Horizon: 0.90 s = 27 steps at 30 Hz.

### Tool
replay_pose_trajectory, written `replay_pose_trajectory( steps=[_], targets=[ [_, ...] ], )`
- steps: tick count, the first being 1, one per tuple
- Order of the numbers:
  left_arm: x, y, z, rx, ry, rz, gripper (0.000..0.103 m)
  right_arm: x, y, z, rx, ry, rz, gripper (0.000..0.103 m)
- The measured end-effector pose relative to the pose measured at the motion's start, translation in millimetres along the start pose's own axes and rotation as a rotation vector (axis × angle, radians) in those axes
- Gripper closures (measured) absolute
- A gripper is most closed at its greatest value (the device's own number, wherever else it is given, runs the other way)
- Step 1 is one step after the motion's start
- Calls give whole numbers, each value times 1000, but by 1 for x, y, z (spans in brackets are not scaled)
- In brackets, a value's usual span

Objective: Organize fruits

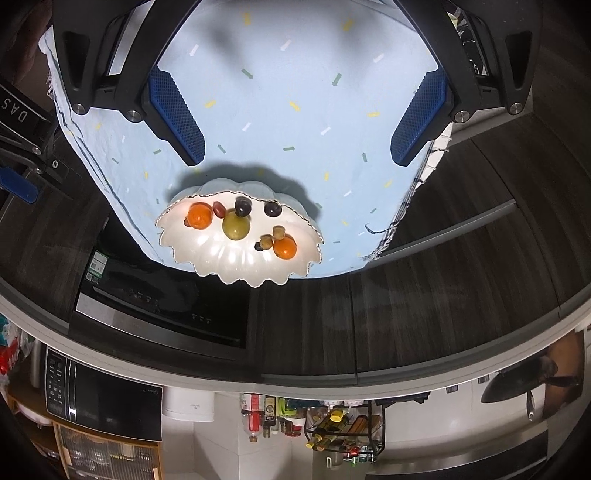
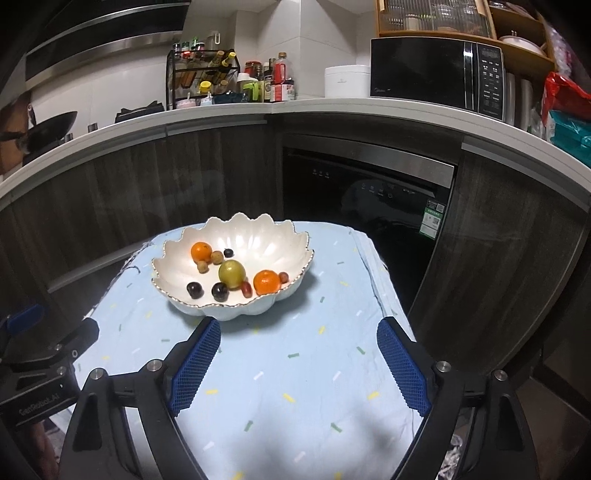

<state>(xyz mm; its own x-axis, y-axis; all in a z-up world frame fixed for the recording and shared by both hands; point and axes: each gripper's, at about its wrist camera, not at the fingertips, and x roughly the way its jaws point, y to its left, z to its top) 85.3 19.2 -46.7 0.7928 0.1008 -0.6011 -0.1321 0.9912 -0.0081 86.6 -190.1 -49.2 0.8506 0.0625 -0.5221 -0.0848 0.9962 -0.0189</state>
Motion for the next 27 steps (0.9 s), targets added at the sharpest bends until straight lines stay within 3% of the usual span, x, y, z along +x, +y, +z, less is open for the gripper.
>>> replay_pose_trajectory(
  steps=[27],
  targets=[
    [1, -1, -5, 6, 11, -8, 0, 2, -2, -6, 8, 2, -4, 15]
  ],
)
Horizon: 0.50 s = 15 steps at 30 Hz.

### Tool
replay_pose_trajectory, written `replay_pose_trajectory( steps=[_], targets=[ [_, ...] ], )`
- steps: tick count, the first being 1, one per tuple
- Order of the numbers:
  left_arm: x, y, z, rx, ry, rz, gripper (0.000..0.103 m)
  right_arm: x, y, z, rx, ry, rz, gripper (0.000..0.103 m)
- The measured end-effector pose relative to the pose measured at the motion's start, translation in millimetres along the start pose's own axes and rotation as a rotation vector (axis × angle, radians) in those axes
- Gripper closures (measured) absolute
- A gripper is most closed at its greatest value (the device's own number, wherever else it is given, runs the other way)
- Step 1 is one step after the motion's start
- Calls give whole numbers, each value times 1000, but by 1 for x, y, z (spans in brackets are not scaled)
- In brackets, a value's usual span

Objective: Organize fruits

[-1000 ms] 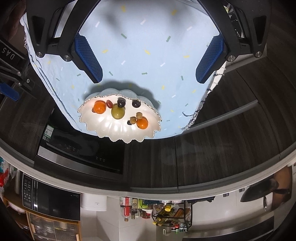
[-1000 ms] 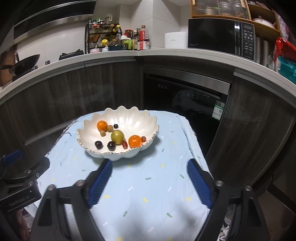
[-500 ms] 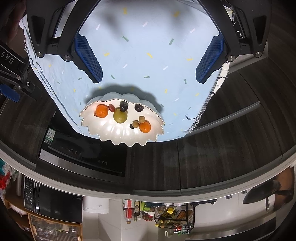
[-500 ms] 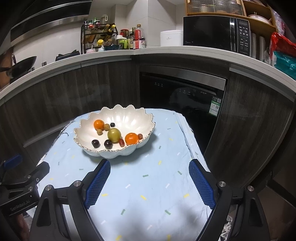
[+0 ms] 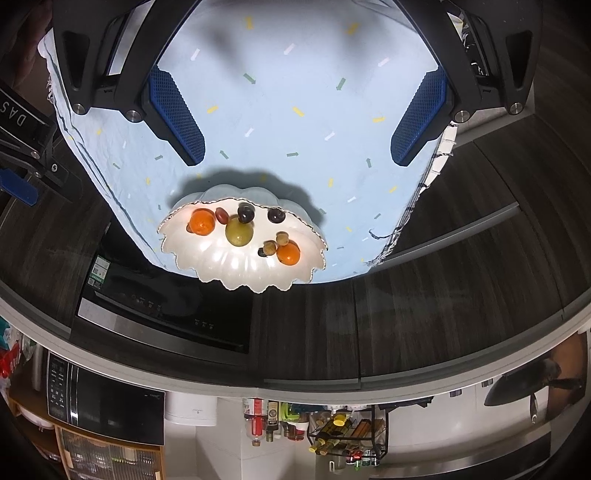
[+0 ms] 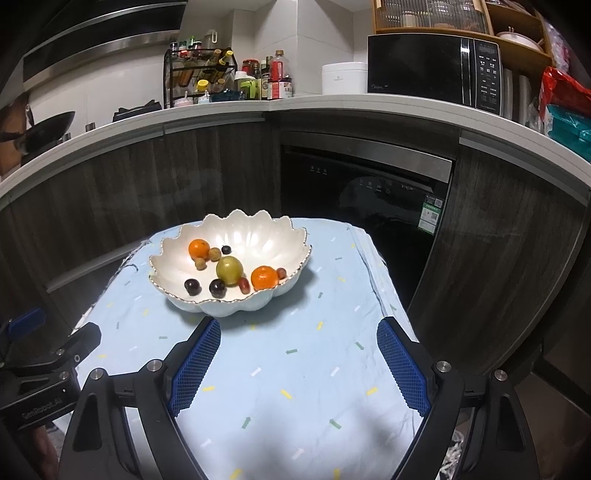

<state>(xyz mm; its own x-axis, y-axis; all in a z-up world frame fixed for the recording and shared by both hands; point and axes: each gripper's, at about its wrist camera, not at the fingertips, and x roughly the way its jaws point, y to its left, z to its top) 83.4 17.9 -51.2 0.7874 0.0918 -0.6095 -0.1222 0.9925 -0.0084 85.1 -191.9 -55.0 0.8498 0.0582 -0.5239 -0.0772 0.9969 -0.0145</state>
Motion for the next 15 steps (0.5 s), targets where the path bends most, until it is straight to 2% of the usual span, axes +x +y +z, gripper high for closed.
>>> replay_pose_trajectory(
  steps=[15],
  targets=[
    [-1, 0, 0, 2, -3, 3, 0, -1, 2, 0, -4, 0, 6, 15]
  ],
)
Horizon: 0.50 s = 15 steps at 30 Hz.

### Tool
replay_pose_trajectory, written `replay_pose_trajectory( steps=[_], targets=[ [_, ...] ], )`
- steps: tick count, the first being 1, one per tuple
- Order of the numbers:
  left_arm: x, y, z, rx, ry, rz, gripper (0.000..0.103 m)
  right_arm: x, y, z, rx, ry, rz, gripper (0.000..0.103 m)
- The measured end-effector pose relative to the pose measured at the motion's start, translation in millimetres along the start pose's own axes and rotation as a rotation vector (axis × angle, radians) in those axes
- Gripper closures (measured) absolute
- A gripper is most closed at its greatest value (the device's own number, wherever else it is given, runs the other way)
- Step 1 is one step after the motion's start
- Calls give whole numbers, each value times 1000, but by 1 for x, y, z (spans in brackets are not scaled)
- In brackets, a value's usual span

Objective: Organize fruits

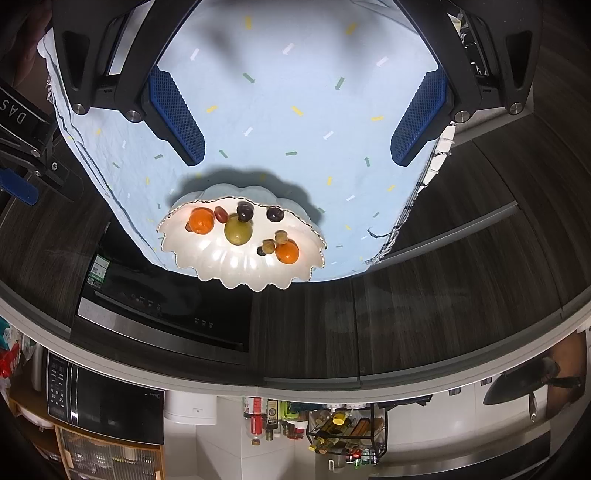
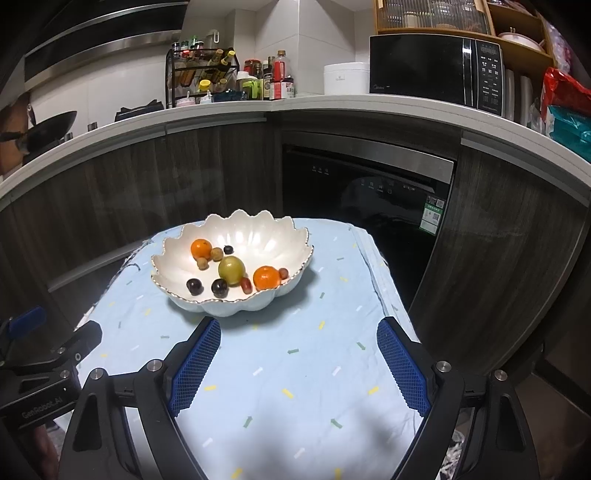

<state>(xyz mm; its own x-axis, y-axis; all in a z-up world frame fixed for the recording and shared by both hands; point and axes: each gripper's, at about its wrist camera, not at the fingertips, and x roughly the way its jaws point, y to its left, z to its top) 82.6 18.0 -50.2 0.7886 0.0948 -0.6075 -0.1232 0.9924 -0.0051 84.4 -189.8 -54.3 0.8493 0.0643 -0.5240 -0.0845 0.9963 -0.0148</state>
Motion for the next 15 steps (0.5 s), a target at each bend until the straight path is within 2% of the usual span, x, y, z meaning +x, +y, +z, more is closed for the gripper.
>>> replay_pose_trajectory(
  steps=[15],
  targets=[
    [-2, 0, 0, -6, 1, 1, 0, 1, -1, 0, 4, 2, 4, 15]
  ],
)
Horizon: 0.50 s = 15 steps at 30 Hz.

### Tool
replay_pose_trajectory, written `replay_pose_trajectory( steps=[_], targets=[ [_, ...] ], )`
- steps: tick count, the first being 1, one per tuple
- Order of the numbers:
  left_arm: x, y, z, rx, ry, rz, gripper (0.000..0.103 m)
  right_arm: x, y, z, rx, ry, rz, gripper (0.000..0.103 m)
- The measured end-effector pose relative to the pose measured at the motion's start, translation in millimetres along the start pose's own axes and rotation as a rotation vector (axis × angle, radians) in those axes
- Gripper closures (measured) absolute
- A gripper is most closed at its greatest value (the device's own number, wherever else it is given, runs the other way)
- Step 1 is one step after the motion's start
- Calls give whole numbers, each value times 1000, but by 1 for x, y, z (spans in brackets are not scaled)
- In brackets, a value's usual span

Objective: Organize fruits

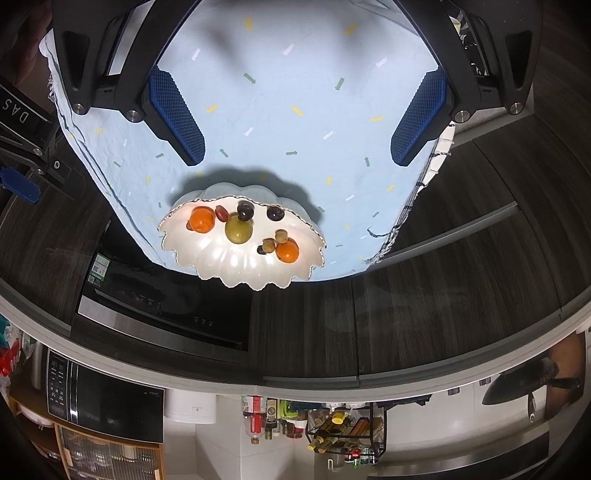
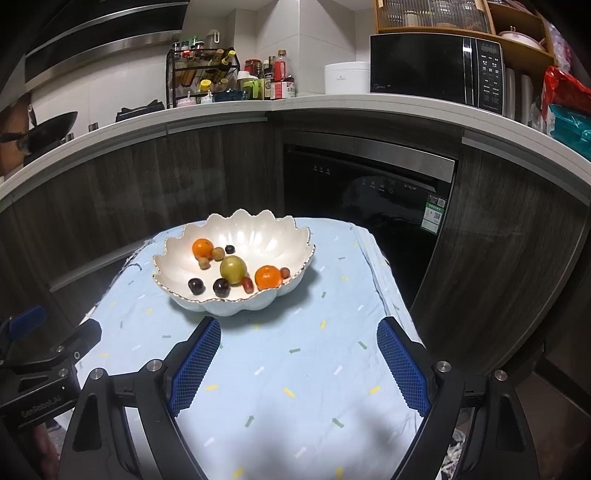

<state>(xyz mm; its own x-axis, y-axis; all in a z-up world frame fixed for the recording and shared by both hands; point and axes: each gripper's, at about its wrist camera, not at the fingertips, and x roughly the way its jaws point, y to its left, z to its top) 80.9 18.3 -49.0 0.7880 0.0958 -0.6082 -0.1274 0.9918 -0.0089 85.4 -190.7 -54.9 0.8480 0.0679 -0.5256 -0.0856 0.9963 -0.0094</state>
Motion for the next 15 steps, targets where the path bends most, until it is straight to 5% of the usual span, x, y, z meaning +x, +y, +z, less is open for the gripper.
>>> replay_pose_trajectory(
  steps=[15],
  targets=[
    [0, 0, 0, -8, 9, -7, 0, 0, 0, 0, -3, 2, 2, 15]
  ],
)
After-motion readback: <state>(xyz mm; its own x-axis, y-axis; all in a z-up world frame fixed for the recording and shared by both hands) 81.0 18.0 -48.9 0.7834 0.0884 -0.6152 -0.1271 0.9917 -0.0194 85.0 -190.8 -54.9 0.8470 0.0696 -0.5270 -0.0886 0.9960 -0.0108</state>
